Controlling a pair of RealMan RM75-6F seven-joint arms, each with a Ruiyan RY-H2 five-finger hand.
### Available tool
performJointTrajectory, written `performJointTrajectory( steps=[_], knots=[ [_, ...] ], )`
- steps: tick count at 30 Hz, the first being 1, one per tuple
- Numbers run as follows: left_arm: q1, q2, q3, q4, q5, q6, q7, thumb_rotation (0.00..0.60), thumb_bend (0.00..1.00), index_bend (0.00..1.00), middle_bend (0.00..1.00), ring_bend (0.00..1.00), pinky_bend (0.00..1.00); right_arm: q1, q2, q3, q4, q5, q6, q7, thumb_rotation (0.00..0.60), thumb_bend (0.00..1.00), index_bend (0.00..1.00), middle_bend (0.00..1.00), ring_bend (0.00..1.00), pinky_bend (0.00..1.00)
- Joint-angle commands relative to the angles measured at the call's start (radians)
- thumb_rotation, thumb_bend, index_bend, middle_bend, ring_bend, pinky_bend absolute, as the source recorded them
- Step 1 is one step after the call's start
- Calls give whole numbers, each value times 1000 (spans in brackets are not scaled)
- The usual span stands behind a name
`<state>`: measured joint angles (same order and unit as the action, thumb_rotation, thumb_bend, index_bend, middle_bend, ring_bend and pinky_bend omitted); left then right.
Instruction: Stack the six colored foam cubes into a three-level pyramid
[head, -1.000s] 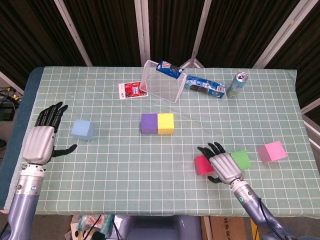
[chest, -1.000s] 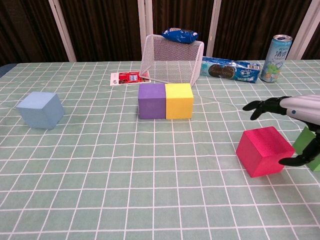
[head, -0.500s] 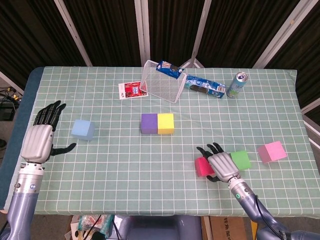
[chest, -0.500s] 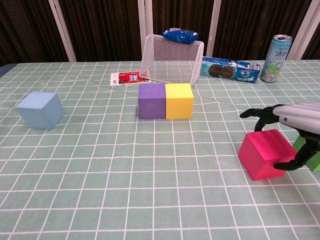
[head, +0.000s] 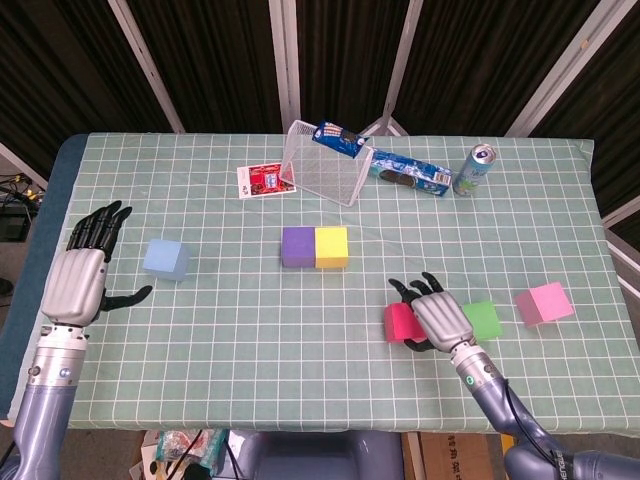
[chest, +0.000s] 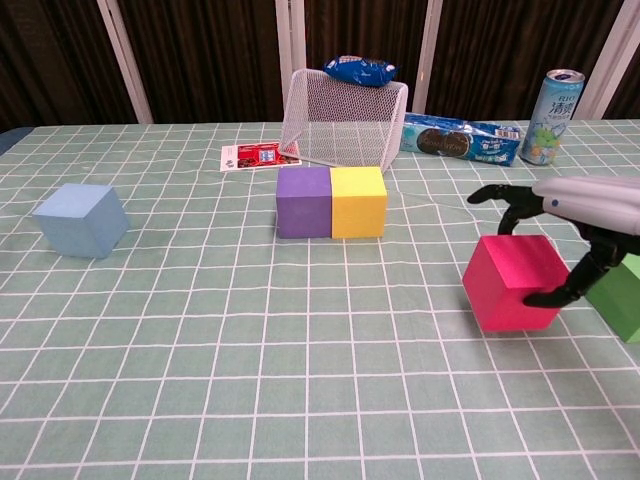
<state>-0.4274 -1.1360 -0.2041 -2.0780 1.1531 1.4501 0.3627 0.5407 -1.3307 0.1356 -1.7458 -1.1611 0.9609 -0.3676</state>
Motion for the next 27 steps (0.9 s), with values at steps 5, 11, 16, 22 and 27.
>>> performJointTrajectory(
  steps=[5, 11, 16, 22, 27],
  knots=[
    [3, 1, -8, 3, -5, -3, -1, 600, 77, 0, 0, 0, 59, 98, 7, 99, 19, 132, -40, -34, 600, 254, 16, 444, 165, 0],
    [3, -1, -16, 10, -16, -9, 1, 600, 76, 0, 0, 0, 59, 187, -17, 142, 119, 237, -91, -76, 600, 254, 17, 444, 165, 0],
    [2, -2, -25, 17, -28, -10, 2, 600, 77, 0, 0, 0, 59, 242, -51, 156, 208, 321, -130, -88, 600, 255, 17, 444, 165, 0],
    [3, -2, -35, 21, -33, -3, 7, 600, 77, 0, 0, 0, 58, 294, -100, 161, 312, 382, -168, -86, 600, 255, 17, 444, 165, 0],
    [2, -4, -41, 30, -41, -1, 15, 600, 76, 0, 0, 0, 59, 331, -134, 159, 385, 412, -199, -82, 600, 255, 17, 444, 165, 0]
  ],
)
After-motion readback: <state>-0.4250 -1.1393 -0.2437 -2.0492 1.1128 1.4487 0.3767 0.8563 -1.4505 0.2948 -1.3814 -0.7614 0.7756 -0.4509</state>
